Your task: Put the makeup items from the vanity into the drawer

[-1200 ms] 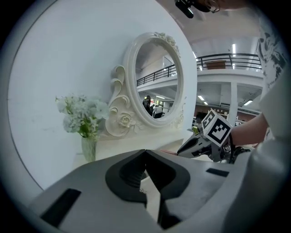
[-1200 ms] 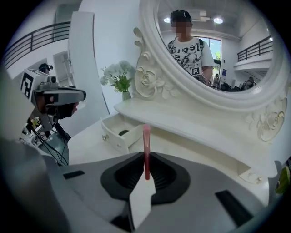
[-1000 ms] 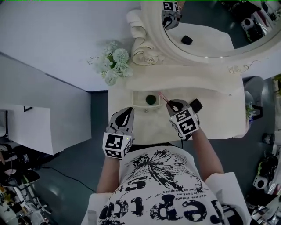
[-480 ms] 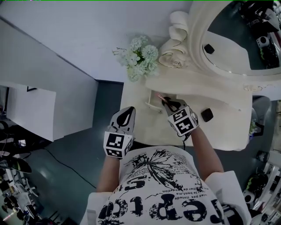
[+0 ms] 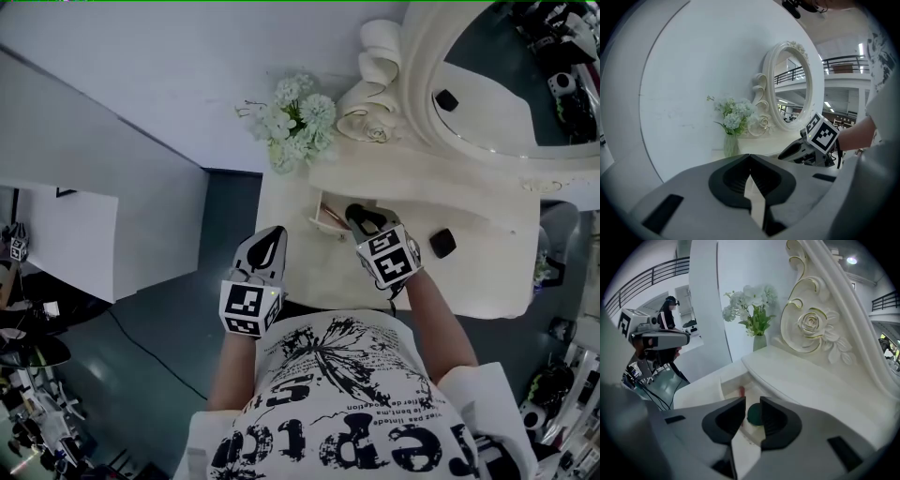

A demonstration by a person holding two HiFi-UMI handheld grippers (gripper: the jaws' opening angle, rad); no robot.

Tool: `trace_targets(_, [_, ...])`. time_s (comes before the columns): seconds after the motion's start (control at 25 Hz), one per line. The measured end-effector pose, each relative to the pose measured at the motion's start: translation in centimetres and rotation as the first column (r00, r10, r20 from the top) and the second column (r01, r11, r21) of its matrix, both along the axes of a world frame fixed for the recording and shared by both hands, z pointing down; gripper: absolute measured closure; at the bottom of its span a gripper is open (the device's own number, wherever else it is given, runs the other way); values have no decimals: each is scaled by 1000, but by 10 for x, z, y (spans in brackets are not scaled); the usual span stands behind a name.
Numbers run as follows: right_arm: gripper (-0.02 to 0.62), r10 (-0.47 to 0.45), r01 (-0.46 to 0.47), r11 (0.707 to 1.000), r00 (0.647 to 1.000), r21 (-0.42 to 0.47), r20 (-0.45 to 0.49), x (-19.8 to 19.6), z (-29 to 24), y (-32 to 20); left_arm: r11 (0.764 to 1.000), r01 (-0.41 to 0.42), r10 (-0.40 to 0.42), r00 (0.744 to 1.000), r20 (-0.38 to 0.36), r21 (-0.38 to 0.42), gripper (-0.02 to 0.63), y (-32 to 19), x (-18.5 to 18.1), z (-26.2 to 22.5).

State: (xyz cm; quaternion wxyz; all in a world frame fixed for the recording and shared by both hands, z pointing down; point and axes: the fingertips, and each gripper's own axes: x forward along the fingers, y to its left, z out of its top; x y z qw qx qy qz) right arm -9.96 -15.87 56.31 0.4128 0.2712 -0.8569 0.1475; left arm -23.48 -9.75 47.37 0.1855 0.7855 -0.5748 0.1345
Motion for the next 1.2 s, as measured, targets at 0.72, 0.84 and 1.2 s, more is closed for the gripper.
trace_targets(0.72, [420, 383, -384, 923, 923, 28, 16, 166, -8, 6, 961, -274, 275, 962, -10, 32, 586, -29, 119, -8])
trace_targets(0.84, [370, 453, -453, 891, 891, 25, -22, 209, 1, 16, 938, -345, 346, 938, -22, 33, 586, -33, 156, -8])
trace_targets(1.2, [295, 457, -459, 889, 886, -9, -81, 270, 39, 21, 916, -402, 402, 916, -16, -13, 586, -31, 215, 10])
